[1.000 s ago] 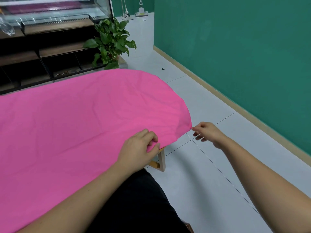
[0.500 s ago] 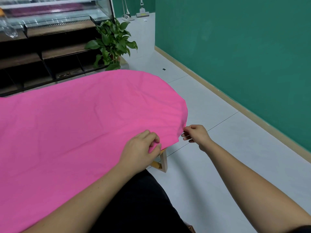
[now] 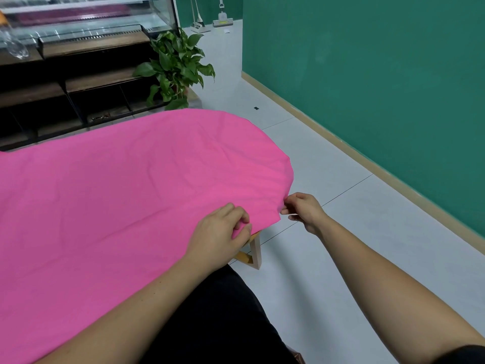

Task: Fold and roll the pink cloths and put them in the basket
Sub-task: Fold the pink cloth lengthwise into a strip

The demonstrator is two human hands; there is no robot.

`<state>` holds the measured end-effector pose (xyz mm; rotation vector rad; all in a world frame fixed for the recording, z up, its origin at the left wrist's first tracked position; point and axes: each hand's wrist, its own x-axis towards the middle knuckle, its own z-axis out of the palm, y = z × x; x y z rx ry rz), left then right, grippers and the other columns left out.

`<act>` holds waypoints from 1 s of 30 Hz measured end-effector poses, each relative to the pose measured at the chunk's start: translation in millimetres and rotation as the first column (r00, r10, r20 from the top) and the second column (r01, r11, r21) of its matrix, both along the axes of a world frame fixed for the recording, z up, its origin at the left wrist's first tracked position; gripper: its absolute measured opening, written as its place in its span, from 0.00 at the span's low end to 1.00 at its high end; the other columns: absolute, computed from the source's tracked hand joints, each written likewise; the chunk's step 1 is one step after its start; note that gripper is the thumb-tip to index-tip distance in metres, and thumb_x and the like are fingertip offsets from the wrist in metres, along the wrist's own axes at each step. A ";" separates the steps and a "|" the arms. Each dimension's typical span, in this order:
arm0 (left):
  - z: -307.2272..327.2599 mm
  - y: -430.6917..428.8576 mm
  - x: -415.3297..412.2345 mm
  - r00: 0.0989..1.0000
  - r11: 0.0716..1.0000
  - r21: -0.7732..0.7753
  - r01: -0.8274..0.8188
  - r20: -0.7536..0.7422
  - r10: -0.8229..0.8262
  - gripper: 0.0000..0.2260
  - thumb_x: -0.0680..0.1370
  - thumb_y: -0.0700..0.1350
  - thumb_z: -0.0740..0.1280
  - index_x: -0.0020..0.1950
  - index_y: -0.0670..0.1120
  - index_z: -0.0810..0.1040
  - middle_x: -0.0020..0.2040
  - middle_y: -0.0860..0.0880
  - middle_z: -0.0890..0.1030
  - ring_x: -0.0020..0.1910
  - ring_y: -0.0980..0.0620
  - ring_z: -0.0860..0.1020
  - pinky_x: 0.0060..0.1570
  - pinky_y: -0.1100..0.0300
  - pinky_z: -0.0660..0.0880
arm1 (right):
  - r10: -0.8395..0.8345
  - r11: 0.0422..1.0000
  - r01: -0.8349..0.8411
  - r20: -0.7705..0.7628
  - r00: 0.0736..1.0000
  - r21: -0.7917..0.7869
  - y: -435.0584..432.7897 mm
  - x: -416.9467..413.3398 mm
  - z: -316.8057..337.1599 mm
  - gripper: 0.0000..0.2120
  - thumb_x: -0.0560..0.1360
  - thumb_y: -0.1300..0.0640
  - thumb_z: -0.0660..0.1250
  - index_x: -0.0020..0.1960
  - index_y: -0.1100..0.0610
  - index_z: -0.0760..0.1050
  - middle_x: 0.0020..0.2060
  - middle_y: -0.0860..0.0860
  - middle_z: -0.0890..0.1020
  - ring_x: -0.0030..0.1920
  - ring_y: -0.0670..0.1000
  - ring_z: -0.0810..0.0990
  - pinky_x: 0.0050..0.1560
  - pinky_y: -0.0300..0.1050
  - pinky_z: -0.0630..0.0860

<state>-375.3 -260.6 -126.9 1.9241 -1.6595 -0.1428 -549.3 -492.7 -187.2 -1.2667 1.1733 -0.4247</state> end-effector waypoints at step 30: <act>-0.2 1.2 1.4 1.000 1.000 0.017 0.008 -0.004 -0.008 0.05 0.78 0.57 0.67 0.52 0.58 0.77 0.44 0.60 0.73 0.43 0.59 0.74 0.42 0.58 0.75 | 0.009 0.999 0.008 0.443 0.896 -0.035 -44.4 -63.7 73.0 0.08 0.78 0.65 0.61 0.43 0.56 0.73 0.39 0.50 0.75 0.40 0.50 0.73 0.41 0.46 0.64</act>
